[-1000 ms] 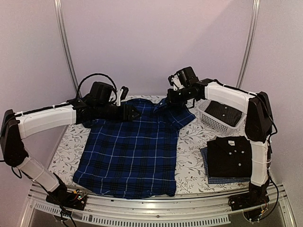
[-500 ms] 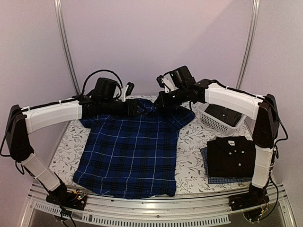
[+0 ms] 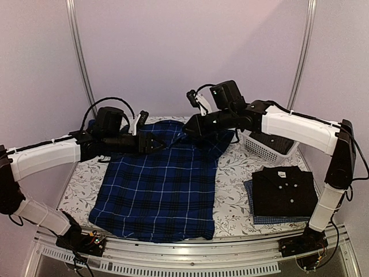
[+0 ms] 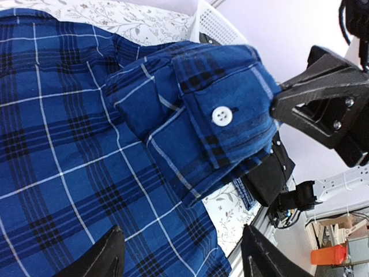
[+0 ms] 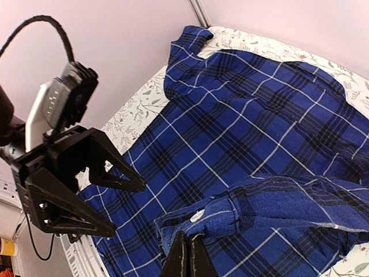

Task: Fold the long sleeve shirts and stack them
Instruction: Pass from the right arm to the left

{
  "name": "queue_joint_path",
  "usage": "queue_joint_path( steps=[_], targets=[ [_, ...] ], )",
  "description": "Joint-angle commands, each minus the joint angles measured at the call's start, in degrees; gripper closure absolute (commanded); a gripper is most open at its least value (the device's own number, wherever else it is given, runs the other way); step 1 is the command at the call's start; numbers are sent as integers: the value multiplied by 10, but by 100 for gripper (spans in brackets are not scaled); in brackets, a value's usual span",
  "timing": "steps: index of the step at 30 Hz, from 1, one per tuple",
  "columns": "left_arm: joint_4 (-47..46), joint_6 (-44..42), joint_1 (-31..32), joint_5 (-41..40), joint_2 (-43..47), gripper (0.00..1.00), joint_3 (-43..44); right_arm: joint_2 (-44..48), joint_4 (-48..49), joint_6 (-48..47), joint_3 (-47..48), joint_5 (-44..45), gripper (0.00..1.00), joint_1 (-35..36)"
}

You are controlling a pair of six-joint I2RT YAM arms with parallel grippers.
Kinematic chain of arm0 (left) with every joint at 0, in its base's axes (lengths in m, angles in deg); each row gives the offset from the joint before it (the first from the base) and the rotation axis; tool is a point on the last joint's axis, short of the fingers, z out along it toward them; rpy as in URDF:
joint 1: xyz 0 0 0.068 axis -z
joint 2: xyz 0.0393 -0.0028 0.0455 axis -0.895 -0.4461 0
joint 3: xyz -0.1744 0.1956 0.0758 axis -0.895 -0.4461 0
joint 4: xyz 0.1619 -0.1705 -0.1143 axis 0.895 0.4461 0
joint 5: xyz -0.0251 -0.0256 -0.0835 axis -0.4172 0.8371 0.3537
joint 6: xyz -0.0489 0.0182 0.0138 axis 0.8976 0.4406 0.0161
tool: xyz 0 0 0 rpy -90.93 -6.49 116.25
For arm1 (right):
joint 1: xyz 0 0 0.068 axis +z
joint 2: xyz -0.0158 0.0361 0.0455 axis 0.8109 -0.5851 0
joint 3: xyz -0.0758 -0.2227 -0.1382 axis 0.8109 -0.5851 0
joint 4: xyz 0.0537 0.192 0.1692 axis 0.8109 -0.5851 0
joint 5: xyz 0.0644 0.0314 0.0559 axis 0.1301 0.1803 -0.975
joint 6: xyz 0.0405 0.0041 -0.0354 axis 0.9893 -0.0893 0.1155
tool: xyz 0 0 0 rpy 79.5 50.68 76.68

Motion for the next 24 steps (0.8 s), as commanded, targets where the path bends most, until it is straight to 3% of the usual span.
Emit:
queue_joint_path(
  steps=[1, 13, 24],
  targets=[
    [-38, -10, -3, 61, 19, 32, -26, 15, 16, -34, 10, -52, 100, 20],
    [-42, -107, 0, 64, 121, 32, -56, -17, -36, -86, 76, -83, 100, 54],
    [11, -161, 30, 14, 85, 29, -2, -57, -60, -63, 121, -80, 100, 54]
  ],
)
